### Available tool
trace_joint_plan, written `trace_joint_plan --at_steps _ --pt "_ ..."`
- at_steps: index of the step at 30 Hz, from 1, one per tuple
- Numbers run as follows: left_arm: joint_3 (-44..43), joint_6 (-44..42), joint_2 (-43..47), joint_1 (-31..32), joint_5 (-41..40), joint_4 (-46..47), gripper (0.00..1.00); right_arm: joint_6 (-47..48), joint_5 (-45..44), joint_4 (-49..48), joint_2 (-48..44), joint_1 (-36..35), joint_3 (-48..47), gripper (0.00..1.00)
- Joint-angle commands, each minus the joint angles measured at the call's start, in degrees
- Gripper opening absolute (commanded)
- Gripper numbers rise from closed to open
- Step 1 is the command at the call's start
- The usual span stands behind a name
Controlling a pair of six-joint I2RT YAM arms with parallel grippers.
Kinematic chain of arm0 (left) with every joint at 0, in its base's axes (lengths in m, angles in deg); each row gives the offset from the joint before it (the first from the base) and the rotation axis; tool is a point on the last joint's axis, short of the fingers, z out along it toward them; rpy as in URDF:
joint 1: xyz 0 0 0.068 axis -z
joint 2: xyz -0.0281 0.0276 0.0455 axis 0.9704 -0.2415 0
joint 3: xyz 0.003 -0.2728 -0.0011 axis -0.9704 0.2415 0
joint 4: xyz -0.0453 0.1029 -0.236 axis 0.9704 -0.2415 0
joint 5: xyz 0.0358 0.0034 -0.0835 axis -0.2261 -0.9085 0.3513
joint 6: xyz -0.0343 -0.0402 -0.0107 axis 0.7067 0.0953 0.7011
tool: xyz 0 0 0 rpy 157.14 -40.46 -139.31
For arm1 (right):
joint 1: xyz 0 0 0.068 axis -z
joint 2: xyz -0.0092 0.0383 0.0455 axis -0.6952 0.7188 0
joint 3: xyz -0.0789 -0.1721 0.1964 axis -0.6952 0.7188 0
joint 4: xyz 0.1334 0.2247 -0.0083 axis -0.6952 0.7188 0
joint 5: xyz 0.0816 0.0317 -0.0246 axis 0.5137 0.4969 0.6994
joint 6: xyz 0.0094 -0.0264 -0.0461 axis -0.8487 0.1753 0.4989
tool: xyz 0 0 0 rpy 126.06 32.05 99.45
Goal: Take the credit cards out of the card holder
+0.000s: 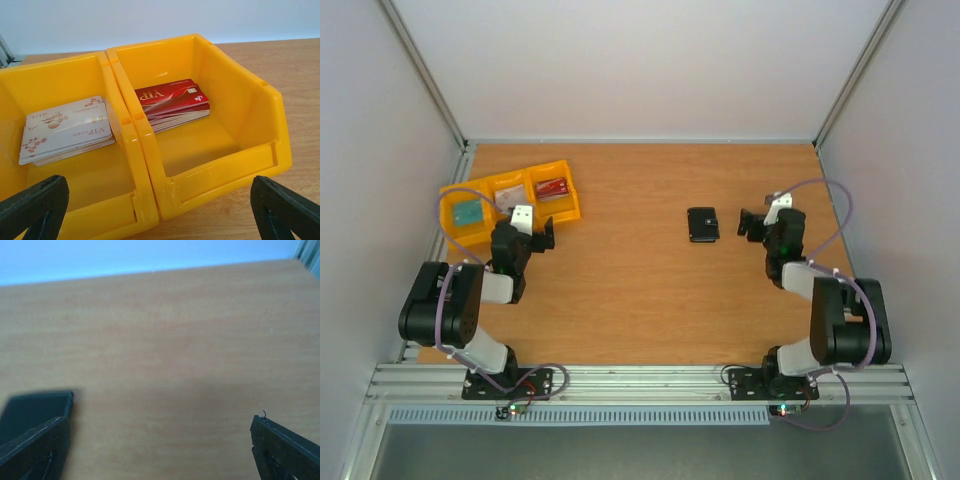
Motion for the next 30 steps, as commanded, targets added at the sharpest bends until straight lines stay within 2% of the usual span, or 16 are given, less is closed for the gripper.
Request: trace_joint_plan --at_steps 1,3,5,9,11,13,15,18,24,26,30 --pt "-0.95 -0.03 0.72 0.06 -0.26 2.12 0.99 -5.88 -2.23 26.54 -9.51 -0.32 -12.45 0.99" --pt "-2.08 0.3 3.74 0.02 -1.29 -2.01 0.99 -8.11 -4.42 37.54 -10.74 -1.96 -18.45 0.99" --pt "-6.36 1.38 8.87 -0.28 -3.23 -15.04 0.99 -10.42 -6.06 46.91 -10.95 -4.63 -23.38 0.98" --pt "-12.95 -1.38 19.4 -0.53 2.29 -29.28 0.99 -12.64 -2.88 64.25 -6.5 -11.57 -34.21 0.98" --pt "-21.88 -3.42 22.18 -0.53 4.21 -45.34 0.99 -13.39 -3.58 71.21 -2.65 -15.1 -39.76 0.98" --pt "-34.74 -3.35 20.54 -0.53 4.9 -68.1 0.99 -13.67 -3.62 76.26 1.51 -18.04 -44.91 0.98" --pt "-45.79 -5.48 17.75 -0.53 8.99 -85.89 0.99 -13.38 -3.37 80.22 5.9 -19.99 -49.88 0.98" --pt "-56.51 -9.27 15.98 -0.53 12.76 -103.29 0.99 -13.7 -2.3 84.17 11.84 -20.75 -55.39 0.98" --pt "-65.13 -10.79 17.52 -0.53 14.31 -119.69 0.99 -13.5 -5.06 88.03 20.62 -20.93 -59.58 0.99" --pt "-65.48 -11.01 18.92 -0.53 15.79 -120.44 0.99 -13.23 -6.91 88.28 22.05 -21.02 -59.19 0.99" --pt "-64.99 -11.14 21.96 -0.53 22.41 -119.35 0.99 -12.31 -5.13 88.05 25.66 -20.99 -58.8 0.98"
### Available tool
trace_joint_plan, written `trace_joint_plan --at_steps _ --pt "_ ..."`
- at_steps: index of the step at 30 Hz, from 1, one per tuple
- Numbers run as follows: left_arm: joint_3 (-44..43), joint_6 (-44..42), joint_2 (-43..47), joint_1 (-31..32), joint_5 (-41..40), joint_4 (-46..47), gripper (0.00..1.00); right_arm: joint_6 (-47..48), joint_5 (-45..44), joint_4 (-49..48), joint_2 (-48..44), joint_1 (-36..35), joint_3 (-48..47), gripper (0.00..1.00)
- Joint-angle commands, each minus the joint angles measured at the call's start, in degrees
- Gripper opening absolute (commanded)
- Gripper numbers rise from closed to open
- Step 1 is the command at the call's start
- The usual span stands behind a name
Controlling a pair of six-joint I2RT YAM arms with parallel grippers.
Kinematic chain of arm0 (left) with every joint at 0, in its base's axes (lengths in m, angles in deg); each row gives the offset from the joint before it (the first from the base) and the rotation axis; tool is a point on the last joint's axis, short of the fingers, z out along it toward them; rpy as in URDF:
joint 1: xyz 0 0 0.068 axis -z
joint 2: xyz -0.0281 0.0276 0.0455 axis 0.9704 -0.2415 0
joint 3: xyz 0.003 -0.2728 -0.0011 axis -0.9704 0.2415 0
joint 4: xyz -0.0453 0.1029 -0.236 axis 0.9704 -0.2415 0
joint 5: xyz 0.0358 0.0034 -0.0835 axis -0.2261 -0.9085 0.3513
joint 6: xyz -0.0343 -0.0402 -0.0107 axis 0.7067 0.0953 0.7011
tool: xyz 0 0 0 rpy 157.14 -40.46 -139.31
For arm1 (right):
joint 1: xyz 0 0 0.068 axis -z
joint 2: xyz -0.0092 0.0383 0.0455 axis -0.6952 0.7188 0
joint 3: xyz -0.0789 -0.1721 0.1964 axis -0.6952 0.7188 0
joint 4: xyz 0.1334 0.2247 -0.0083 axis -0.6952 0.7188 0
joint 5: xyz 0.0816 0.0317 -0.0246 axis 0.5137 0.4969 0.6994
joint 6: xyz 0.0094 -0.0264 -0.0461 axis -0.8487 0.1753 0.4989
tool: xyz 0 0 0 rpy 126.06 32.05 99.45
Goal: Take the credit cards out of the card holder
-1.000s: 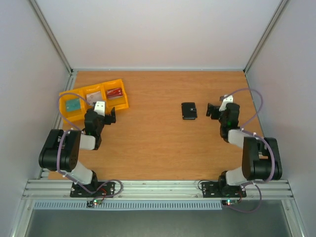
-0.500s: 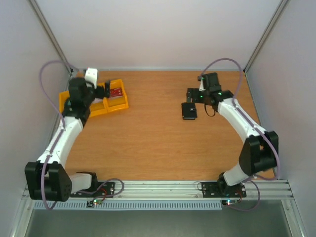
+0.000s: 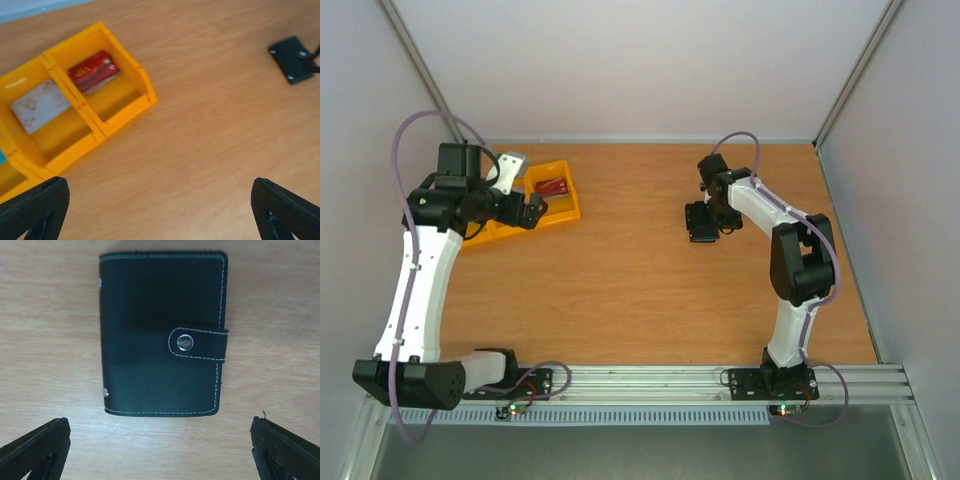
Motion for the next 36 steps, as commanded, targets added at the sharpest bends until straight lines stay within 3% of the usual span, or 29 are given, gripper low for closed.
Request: trace_joint_plan --at_steps 1,4,14,21,24,27,30,36 --pt "-1.22 -1.52 3.96 -0.31 8.72 -4.82 0.99 0.49 0.27 2.25 3.52 -0.19 -0.63 0.99" --pt "-0.89 -1.59 5.67 -0.26 11.3 -3.82 0.99 0.22 3.77 -0.68 5.95 -0.11 -0.14 0.98" --pt "0.42 -1.15 8.54 -0.27 14.65 -3.27 0.99 0.52 -4.03 1.27 14.51 0.78 -4.49 0.98" --pt "4.29 2.96 9.42 -0.26 14.98 -0.4 1.0 1.57 -1.48 0.74 14.81 0.36 -5.2 0.61" --pt "9.58 7.36 12.18 -0.19 14.31 4.5 0.99 2.3 -2.46 0.67 14.19 0.2 -5.04 0.51" --pt "15.65 12.3 15.43 -0.2 16.81 11.22 0.99 3.02 -0.95 -1.05 10.98 -0.49 -3.41 0.44" --pt "22.61 23.02 19.09 0.02 19.83 20.73 0.98 4.95 2.2 -4.88 3.24 -3.43 0.24 0.43" --pt "34.12 37.52 24.75 3.66 25.33 40.16 0.9 8.85 5.92 -23.59 -17.41 -17.12 10.28 0.42"
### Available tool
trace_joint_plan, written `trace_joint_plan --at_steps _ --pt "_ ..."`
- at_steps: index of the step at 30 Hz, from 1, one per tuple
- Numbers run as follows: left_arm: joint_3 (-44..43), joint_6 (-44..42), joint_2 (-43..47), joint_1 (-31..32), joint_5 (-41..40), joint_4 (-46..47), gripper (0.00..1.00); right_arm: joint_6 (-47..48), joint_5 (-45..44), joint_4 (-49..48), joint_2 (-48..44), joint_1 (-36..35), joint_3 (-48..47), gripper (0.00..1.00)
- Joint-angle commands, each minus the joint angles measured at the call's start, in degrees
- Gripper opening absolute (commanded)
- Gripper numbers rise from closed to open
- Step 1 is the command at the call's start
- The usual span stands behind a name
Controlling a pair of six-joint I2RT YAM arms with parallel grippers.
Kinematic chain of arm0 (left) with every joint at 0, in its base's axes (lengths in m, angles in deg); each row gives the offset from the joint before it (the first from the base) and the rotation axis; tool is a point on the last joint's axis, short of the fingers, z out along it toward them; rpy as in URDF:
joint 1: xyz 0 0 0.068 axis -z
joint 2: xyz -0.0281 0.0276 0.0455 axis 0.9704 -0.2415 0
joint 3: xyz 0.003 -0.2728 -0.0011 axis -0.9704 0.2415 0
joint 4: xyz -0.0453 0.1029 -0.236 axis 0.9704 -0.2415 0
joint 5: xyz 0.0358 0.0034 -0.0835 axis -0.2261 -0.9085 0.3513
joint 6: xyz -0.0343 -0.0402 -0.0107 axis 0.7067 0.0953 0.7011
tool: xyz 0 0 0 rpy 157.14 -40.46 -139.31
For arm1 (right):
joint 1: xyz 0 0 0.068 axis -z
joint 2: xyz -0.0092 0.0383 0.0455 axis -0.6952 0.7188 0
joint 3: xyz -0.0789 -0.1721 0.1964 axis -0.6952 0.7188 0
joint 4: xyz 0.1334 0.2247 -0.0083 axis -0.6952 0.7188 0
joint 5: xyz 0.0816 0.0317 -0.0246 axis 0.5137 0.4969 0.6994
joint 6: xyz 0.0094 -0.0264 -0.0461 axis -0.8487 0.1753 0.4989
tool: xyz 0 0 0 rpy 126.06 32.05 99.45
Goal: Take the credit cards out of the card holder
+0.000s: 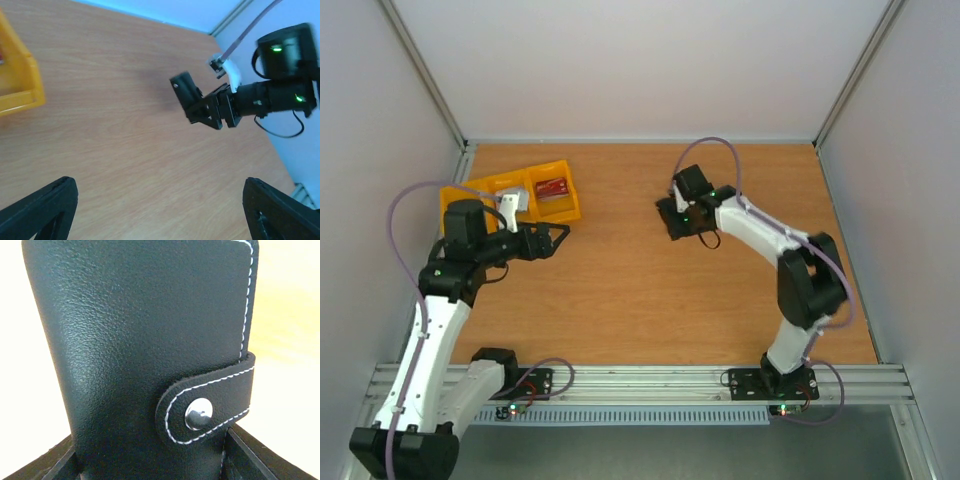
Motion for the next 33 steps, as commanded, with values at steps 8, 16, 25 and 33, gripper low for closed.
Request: trace_joint_plan --at_steps 8,16,25,33 --pt "9.4 13.99 9.11 7.81 7.66 34.06 0.99 3.9 -0.1 -38.58 -22.85 -26.62 7.65 0.41" --pt "10.15 17.22 13.13 7.96 0.86 37.19 0.98 10.77 1.14 -47.33 -23.19 -35.22 7.98 0.41" --pt "12.0 17.53 11.61 9.05 2.89 38.95 0.29 13.97 1.0 -45.38 -22.36 -36.11 5.55 0.4" --pt "10.07 15.61 12.43 9.06 -3.59 32.19 0.0 20.58 0.43 -35.97 -28.1 -35.33 6.6 0.95"
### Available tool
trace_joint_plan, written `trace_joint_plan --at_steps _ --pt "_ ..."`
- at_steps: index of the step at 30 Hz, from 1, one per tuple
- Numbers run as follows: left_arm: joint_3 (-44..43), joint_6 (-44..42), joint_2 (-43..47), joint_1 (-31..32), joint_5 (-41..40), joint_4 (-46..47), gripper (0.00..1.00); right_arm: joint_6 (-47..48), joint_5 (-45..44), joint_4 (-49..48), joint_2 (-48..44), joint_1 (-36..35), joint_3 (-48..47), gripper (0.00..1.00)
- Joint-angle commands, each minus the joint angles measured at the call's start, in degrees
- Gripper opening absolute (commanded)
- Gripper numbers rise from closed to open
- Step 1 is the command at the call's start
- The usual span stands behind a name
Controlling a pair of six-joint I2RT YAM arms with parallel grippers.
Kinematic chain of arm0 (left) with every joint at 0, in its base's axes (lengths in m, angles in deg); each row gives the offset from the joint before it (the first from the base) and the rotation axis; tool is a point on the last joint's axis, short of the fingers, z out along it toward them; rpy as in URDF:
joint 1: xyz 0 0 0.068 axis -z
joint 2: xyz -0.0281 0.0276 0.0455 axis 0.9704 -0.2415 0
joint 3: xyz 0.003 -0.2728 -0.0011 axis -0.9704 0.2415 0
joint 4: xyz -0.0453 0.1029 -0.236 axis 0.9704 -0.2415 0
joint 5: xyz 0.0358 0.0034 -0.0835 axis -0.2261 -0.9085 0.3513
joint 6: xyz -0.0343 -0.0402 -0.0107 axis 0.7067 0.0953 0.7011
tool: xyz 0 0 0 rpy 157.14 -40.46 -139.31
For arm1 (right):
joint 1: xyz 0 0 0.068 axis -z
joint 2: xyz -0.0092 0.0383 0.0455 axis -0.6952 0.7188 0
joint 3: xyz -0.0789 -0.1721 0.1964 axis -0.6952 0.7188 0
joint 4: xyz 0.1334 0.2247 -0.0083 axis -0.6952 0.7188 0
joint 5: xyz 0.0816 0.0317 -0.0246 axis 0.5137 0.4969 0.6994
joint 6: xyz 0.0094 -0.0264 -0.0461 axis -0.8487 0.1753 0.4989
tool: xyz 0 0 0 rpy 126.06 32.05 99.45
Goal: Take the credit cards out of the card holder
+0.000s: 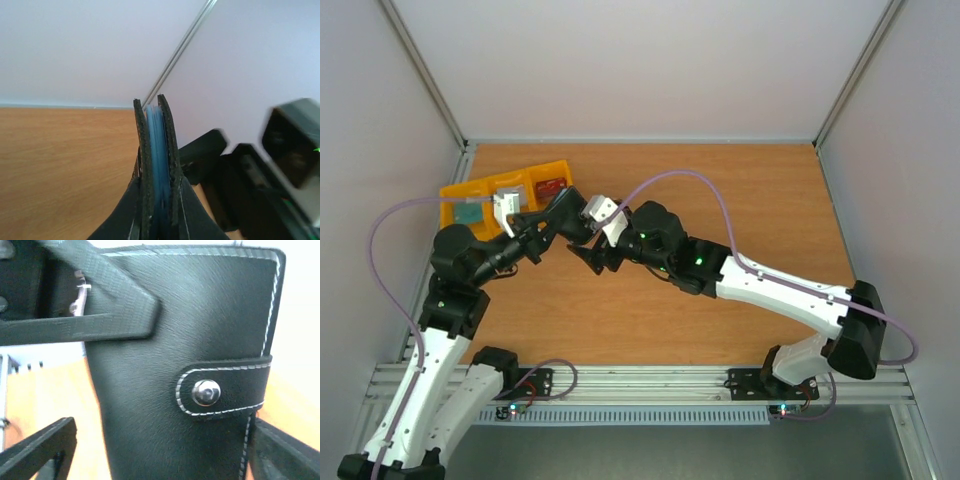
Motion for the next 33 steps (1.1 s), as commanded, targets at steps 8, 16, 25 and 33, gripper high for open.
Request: trace_joint_plan --at_steps 8,16,25,33 --pt "-2.09 -5.8 1.08 0.6 -10.58 -9.98 0.0 3.23 1.03 13.72 -11.13 5.51 -4.36 0.82" --pt "-2.65 -2.59 0.61 0.8 -12.5 -11.07 0.0 -5.9 3.42 21.39 2.18 3.31 -18.0 0.55" --pt "-1.92 -2.76 0.96 0.84 -12.12 -10.57 0.0 -10.46 7.99 26.47 9.12 3.21 -22.69 0.52" --pt "-0.13 -0.18 0.64 0.83 -6.77 -6.29 0.0 -10.8 5.12 26.44 13.17 3.21 -25.18 0.4"
